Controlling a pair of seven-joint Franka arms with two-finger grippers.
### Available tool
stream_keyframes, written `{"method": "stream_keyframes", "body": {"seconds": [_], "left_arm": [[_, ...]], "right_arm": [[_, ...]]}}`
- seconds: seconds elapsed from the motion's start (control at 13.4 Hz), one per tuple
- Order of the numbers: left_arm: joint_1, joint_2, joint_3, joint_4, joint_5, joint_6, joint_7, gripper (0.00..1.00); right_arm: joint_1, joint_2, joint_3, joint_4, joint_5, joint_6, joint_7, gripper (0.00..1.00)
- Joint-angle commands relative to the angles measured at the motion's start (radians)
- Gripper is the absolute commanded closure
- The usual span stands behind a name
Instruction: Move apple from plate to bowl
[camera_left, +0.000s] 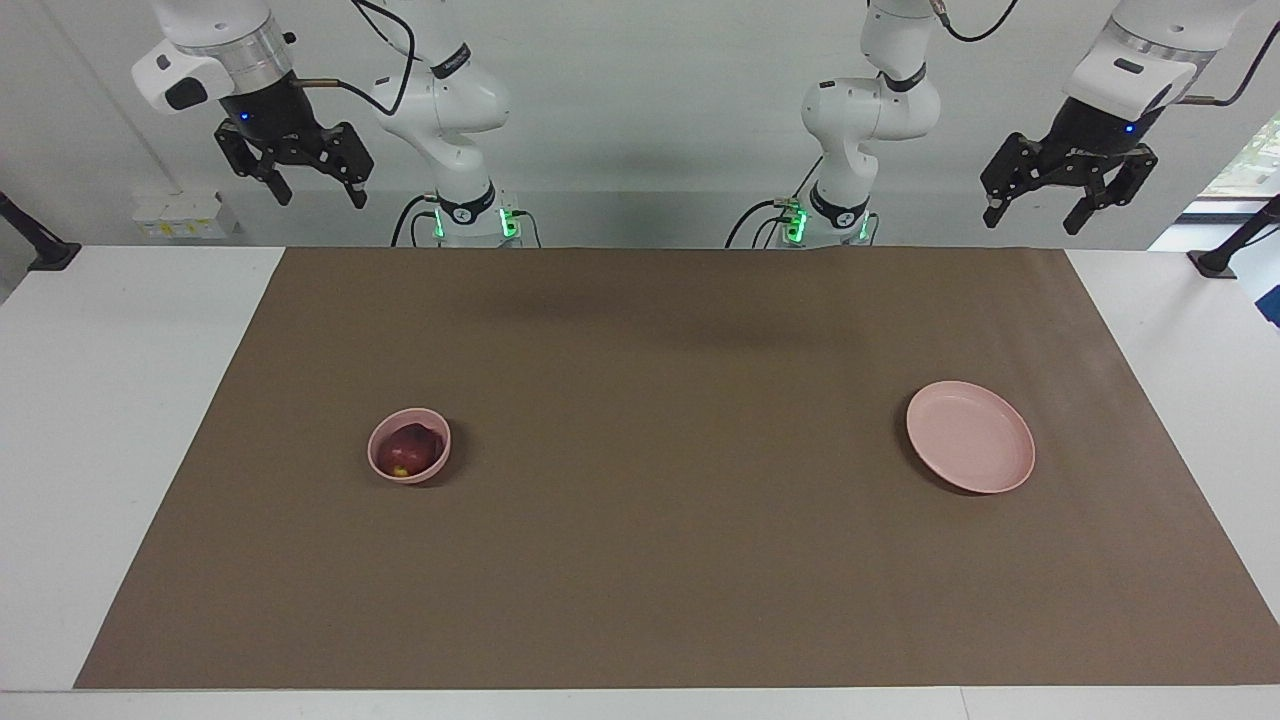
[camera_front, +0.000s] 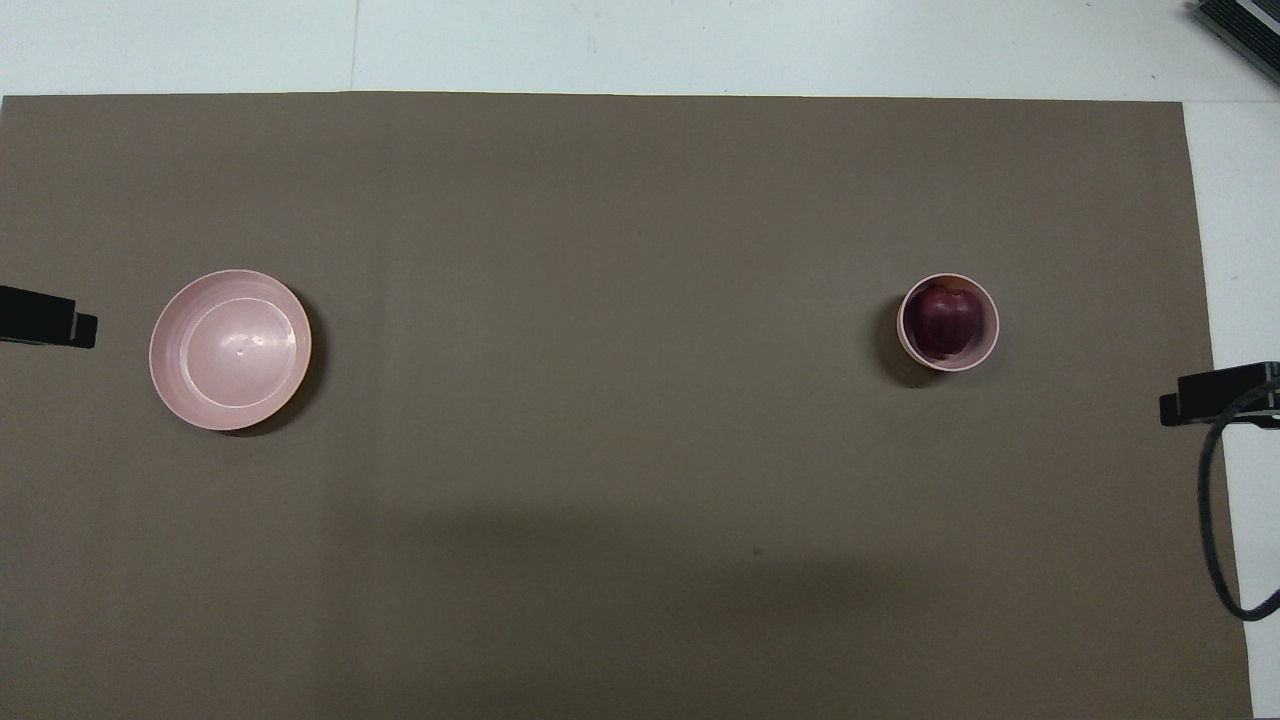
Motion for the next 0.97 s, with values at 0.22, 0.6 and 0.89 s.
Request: {"method": "stream_keyframes", "body": {"seconds": [0.22, 0.6, 0.89], "left_arm": [[-0.004, -0.013, -0.001, 0.003, 0.032, -0.099, -0.004, 0.00], [-0.006, -0.014, -0.001, 0.003, 0.031, -0.085, -0.004, 0.00], [-0.003, -0.017, -0.001, 0.001, 0.031, -0.090, -0.003, 0.00]], "right_arm": [[0.002, -0.029, 0.004, -0.041, -0.022, 0.029, -0.015, 0.00], [-0.001, -0.031, 0.004, -0.041, -0.019, 0.029, -0.015, 0.00], [-0.001, -0.031, 0.004, -0.041, -0.018, 0.028, -0.016, 0.00]]}}
